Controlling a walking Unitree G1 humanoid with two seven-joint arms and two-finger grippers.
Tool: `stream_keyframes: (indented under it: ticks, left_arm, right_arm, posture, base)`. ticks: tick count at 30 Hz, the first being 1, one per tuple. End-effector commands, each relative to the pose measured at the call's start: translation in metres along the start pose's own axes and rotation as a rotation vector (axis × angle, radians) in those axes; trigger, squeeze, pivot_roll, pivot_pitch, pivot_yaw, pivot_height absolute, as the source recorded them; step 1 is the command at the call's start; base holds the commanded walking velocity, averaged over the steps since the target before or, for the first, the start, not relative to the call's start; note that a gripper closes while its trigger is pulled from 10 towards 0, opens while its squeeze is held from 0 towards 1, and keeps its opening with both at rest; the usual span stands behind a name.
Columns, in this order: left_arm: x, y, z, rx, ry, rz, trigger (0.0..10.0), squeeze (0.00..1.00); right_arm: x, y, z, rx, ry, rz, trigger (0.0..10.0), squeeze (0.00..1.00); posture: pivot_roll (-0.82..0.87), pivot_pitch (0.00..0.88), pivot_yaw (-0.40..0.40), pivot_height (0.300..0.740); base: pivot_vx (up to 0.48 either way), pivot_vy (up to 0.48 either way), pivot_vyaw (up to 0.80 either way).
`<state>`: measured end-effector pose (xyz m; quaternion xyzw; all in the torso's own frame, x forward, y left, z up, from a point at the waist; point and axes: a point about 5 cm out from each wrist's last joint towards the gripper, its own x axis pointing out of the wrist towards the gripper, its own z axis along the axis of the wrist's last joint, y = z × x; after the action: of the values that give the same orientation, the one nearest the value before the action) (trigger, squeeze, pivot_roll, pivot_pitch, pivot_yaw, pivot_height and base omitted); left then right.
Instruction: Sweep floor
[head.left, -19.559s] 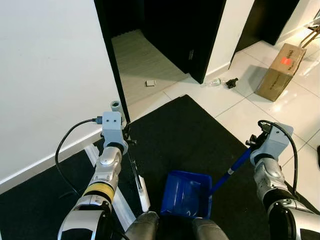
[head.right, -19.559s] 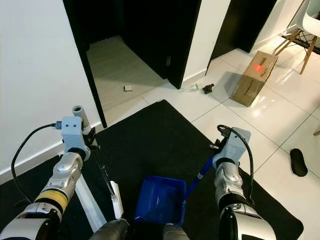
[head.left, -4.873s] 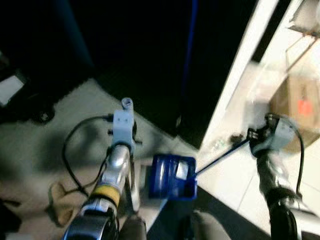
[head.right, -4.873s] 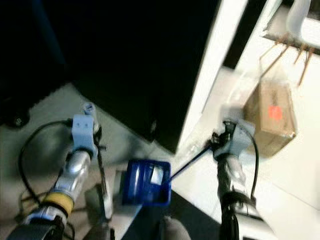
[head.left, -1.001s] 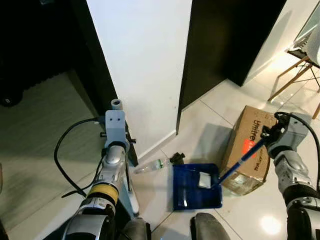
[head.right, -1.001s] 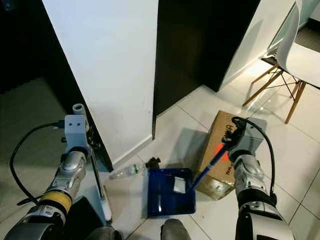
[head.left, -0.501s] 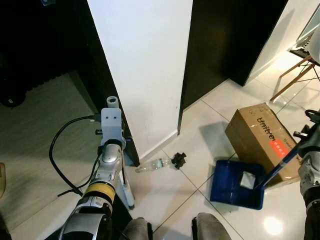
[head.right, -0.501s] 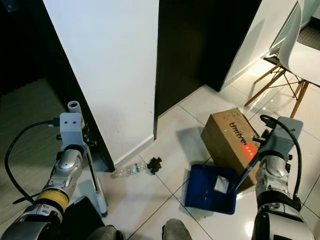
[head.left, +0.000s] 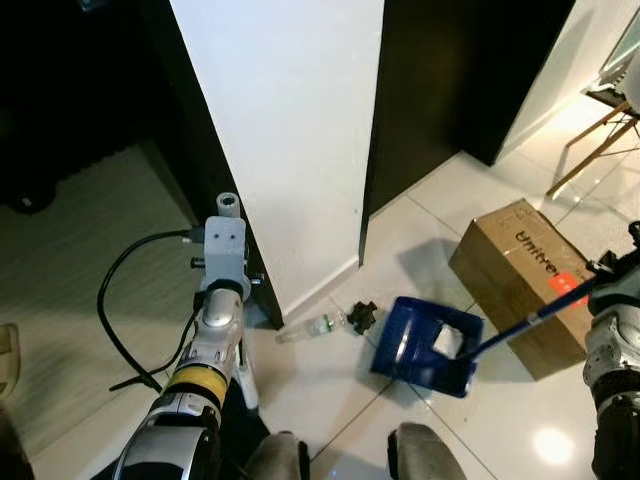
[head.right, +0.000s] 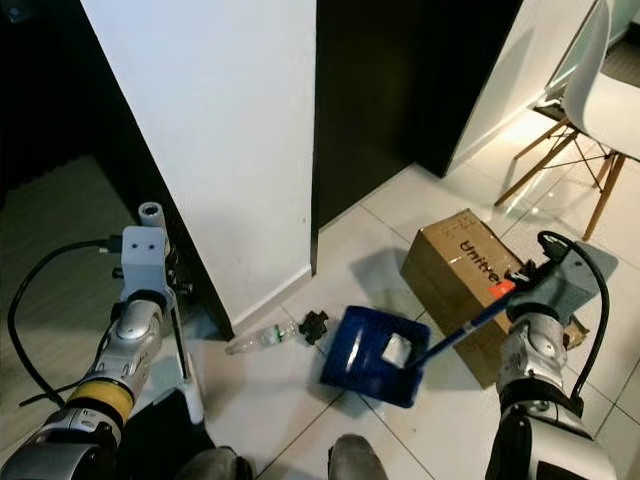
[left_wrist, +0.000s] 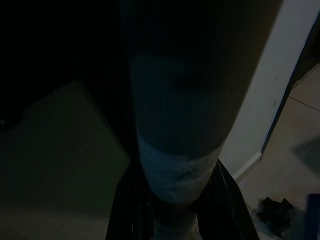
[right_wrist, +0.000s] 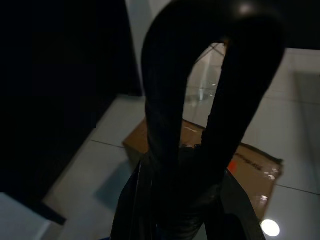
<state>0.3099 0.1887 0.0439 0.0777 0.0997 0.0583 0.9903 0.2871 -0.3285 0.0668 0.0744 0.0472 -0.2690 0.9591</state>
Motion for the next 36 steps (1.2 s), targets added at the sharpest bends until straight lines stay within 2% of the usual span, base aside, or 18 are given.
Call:
stream_keyframes:
  ticks: [1,3,5,9,24,29,36]
  left_arm:
    - [0.001,0.008,0.004,0.013,-0.019,0.008,10.0,0.0]
    - [0.001,0.008,0.003,0.014,-0.013,0.006,10.0,0.0]
    - [0.001,0.003,0.0,0.027,0.019,-0.012,10.0,0.0]
    - [0.001,0.002,0.0,0.023,0.021,-0.011,10.0,0.0]
    - [0.002,0.0,0.001,-0.011,0.024,0.007,10.0,0.0]
    - [0.0,0.004,-0.001,-0.056,0.02,0.058,10.0,0.0]
    - [0.002,0.007,0.0,-0.051,0.025,0.084,10.0,0.0]
  right_arm:
    - [0.002,0.003,0.004,0.011,-0.009,0.007,10.0,0.0]
    - [0.002,0.004,0.003,0.006,-0.004,0.011,10.0,0.0]
    - [0.0,0.013,-0.001,-0.025,-0.003,0.056,10.0,0.0]
    - [0.0,0.015,-0.002,-0.026,-0.004,0.069,10.0,0.0]
    - [-0.001,0.024,-0.004,-0.054,0.003,0.124,10.0,0.0]
    - [-0.002,0.024,-0.006,-0.042,0.016,0.128,10.0,0.0]
    - [-0.002,0.025,-0.006,-0.035,0.015,0.14,10.0,0.0]
  posture:
    - [0.02,0.073,0.009,0.74]
    - [0.02,0.073,0.009,0.74]
    - [0.01,0.062,0.009,0.74]
    - [0.01,0.06,0.009,0.74]
    - [0.01,0.055,0.004,0.74]
    - [0.01,0.054,0.003,0.74]
    - [0.01,0.053,0.006,0.74]
  base:
    - [0.0,0.0,0.0]
    - [0.0,0.0,0.0]
    - [0.0,0.0,0.0]
    - [0.0,-0.126,0.47]
    - [0.0,-0.421,0.78]
    - [0.0,-0.111,0.0]
    - [0.0,0.0,0.0]
